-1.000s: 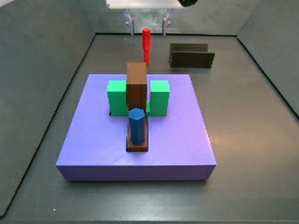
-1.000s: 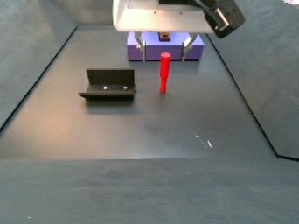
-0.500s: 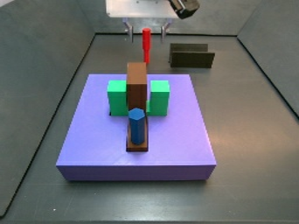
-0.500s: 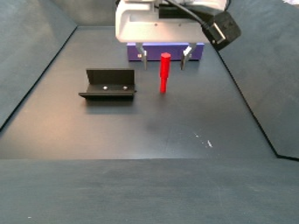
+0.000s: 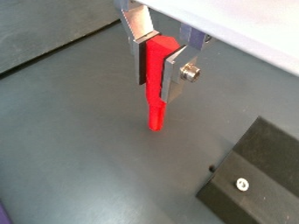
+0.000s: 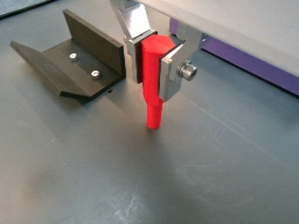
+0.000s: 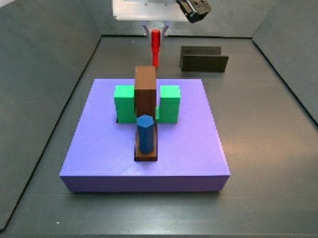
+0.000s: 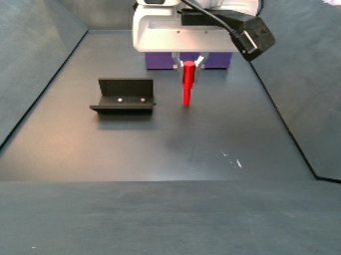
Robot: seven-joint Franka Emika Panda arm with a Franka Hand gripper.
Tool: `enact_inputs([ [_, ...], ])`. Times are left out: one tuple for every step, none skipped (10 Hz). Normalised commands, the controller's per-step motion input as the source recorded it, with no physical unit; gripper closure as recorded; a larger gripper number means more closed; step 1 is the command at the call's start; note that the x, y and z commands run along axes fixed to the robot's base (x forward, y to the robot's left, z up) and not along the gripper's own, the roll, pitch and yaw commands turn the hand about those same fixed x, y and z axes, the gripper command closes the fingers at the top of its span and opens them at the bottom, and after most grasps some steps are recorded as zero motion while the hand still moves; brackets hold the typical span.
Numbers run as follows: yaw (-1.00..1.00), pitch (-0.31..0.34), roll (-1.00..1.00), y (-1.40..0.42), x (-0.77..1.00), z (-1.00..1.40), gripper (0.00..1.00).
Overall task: Pick up the red object. Move up. Move to above the board. Insert the red object.
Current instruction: Pick up the red object.
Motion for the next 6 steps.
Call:
enact_inputs([
  [0.00, 0.000, 0.00, 0.00, 0.00, 0.00, 1.00],
  [0.00, 0.000, 0.00, 0.00, 0.00, 0.00, 1.00],
  [0.00, 0.000, 0.00, 0.00, 0.00, 0.00, 1.00],
  [0.00, 0.000, 0.00, 0.00, 0.00, 0.00, 1.00],
  [0.00, 0.000, 0.00, 0.00, 0.00, 0.00, 1.00],
  [0.00, 0.000, 0.00, 0.00, 0.00, 0.00, 1.00],
])
